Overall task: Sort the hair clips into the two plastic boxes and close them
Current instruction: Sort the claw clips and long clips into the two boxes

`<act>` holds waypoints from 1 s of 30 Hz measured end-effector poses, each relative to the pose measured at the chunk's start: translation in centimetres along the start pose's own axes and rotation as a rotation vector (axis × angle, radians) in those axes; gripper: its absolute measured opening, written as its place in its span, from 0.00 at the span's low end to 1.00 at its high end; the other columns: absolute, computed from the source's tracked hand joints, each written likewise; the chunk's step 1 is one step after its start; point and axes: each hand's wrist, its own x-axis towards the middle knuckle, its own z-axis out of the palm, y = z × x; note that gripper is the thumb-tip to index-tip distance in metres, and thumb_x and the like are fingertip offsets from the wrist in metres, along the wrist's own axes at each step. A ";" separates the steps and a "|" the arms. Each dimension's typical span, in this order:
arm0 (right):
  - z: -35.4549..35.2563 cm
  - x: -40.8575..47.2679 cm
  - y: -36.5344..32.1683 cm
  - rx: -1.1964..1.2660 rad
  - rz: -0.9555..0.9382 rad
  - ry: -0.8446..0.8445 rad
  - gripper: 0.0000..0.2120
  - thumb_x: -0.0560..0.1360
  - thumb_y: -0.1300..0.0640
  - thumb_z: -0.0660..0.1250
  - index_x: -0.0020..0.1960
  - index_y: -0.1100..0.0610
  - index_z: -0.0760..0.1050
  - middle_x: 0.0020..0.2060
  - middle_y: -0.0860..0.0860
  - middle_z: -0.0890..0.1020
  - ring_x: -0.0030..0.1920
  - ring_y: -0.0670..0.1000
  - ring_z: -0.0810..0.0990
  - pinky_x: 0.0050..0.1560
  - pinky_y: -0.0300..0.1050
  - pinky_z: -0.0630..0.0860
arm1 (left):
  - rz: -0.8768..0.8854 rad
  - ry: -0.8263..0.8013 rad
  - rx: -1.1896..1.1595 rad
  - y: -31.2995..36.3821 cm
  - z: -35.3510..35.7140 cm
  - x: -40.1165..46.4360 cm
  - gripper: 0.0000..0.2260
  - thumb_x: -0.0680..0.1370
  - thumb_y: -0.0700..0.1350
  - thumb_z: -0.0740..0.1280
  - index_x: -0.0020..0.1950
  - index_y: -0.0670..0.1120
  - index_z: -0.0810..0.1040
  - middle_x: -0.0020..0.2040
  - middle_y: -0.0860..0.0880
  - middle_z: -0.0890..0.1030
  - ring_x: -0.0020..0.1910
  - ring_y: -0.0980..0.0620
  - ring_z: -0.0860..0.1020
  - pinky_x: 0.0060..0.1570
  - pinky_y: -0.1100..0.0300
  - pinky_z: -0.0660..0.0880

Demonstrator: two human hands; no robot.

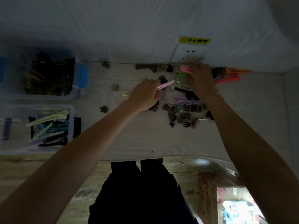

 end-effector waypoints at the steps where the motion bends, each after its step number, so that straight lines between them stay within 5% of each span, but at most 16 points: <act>1: -0.5 -0.4 0.1 0.005 -0.001 0.048 0.13 0.76 0.60 0.62 0.58 0.66 0.71 0.54 0.65 0.76 0.55 0.64 0.71 0.54 0.55 0.67 | -0.011 -0.004 -0.003 0.0 -0.1 0.1 0.13 0.77 0.45 0.61 0.57 0.38 0.70 0.49 0.40 0.75 0.50 0.42 0.71 0.42 0.55 0.64; 4: -2.0 -1.9 0.0 0.061 0.036 0.127 0.14 0.76 0.56 0.63 0.56 0.65 0.71 0.50 0.65 0.78 0.54 0.63 0.72 0.50 0.55 0.69 | -0.069 -0.052 -0.022 -0.4 -0.2 0.2 0.20 0.71 0.52 0.68 0.56 0.41 0.70 0.49 0.43 0.77 0.48 0.44 0.73 0.41 0.55 0.67; 7: -1.7 -3.1 0.0 0.055 0.029 0.003 0.17 0.76 0.55 0.64 0.59 0.65 0.71 0.52 0.65 0.78 0.55 0.64 0.72 0.50 0.54 0.70 | -0.103 -0.087 0.039 0.1 0.0 0.4 0.22 0.69 0.52 0.70 0.57 0.43 0.69 0.50 0.44 0.78 0.47 0.44 0.74 0.41 0.56 0.67; 12: -0.2 -3.0 -0.2 0.015 0.067 -0.160 0.22 0.73 0.50 0.67 0.60 0.63 0.72 0.55 0.65 0.77 0.56 0.64 0.72 0.55 0.53 0.68 | -0.136 -0.033 0.138 0.9 0.8 1.2 0.14 0.76 0.43 0.62 0.61 0.41 0.69 0.52 0.40 0.77 0.51 0.41 0.74 0.43 0.55 0.65; 19: -0.5 -1.5 -0.4 0.002 0.064 -0.217 0.20 0.75 0.53 0.65 0.61 0.64 0.70 0.57 0.65 0.74 0.58 0.64 0.70 0.55 0.55 0.67 | -0.026 0.119 -0.019 -0.9 0.5 1.6 0.12 0.79 0.44 0.62 0.59 0.39 0.73 0.50 0.39 0.78 0.46 0.41 0.75 0.44 0.53 0.67; 25: -0.6 -1.9 -0.5 0.057 0.042 -0.172 0.17 0.74 0.59 0.66 0.60 0.65 0.70 0.54 0.65 0.77 0.56 0.64 0.71 0.52 0.57 0.68 | -0.004 0.259 0.035 -2.2 -1.7 1.5 0.11 0.79 0.41 0.60 0.59 0.38 0.73 0.49 0.37 0.77 0.39 0.39 0.75 0.38 0.51 0.67; 30: -1.3 -2.7 -0.4 0.077 0.011 -0.095 0.16 0.74 0.59 0.66 0.58 0.67 0.70 0.52 0.66 0.76 0.53 0.64 0.72 0.48 0.55 0.68 | -0.072 0.240 0.212 -4.4 -2.4 3.0 0.11 0.77 0.40 0.60 0.59 0.40 0.72 0.51 0.39 0.78 0.49 0.41 0.75 0.48 0.50 0.66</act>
